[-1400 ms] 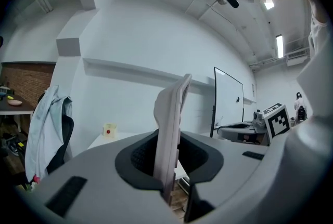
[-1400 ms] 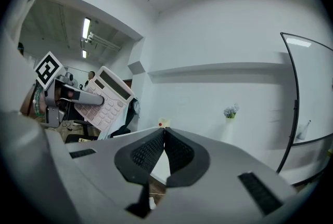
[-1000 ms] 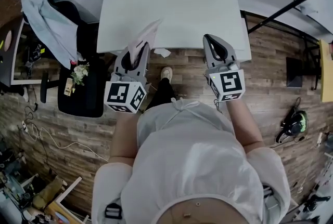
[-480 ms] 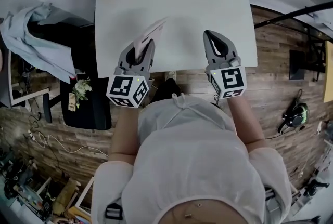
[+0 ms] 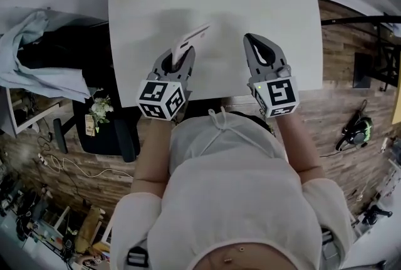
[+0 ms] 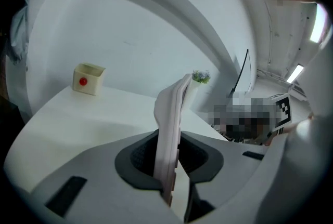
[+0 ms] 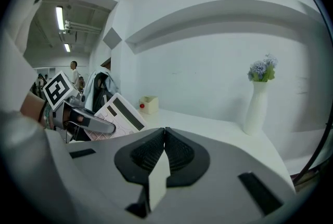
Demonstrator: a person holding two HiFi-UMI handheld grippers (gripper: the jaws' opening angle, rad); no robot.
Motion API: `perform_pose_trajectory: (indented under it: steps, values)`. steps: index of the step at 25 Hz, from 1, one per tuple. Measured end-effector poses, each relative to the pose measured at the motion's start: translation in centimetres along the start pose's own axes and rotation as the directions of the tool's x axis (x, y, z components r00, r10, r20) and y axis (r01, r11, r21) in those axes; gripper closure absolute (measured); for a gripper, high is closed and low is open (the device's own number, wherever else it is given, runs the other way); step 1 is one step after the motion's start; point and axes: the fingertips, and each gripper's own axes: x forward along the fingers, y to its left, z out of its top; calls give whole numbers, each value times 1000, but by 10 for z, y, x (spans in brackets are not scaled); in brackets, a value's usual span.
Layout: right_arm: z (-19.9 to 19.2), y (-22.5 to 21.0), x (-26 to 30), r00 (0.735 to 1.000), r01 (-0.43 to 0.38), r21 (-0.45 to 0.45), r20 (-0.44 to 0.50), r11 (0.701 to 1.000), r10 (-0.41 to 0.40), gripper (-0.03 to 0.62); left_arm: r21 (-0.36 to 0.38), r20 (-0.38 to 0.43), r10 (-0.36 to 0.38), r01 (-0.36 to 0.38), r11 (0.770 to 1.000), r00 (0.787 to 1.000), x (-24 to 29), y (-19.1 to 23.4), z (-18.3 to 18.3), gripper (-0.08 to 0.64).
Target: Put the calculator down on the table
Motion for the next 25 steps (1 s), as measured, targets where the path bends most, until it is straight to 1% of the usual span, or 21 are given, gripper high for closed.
perform_pose_trajectory:
  steps: [5, 8, 12, 15, 17, 19, 21, 25]
  values:
    - [-13, 4, 16, 999, -16, 18, -33, 1000, 16, 586, -28, -62, -26, 24, 999, 998, 19, 14, -17, 465]
    - [-19, 6, 19, 999, -17, 26, -49, 1000, 18, 585, -60, -69, -43, 39, 997, 997, 25, 17, -21, 465]
    - [-21, 9, 24, 998, -15, 37, -54, 999, 17, 586, -83, -66, -38, 32, 996, 997, 28, 26, -19, 459]
    - [-23, 13, 27, 998, -19, 42, -59, 999, 21, 586, -86, -78, -13, 6, 996, 997, 30, 36, -23, 448]
    - [-25, 14, 29, 998, -20, 43, -62, 999, 23, 586, -73, -93, 18, -25, 997, 995, 31, 43, -26, 437]
    - [-25, 15, 31, 998, -18, 48, -64, 999, 21, 586, -27, -101, 46, -49, 998, 994, 32, 48, -28, 433]
    - [-24, 15, 33, 998, -17, 52, -64, 998, 20, 586, 13, -97, 59, -58, 998, 994, 32, 50, -29, 436]
    - [-25, 13, 37, 997, -19, 50, -69, 999, 23, 586, 1, -74, 79, -79, 997, 994, 33, 56, -30, 415]
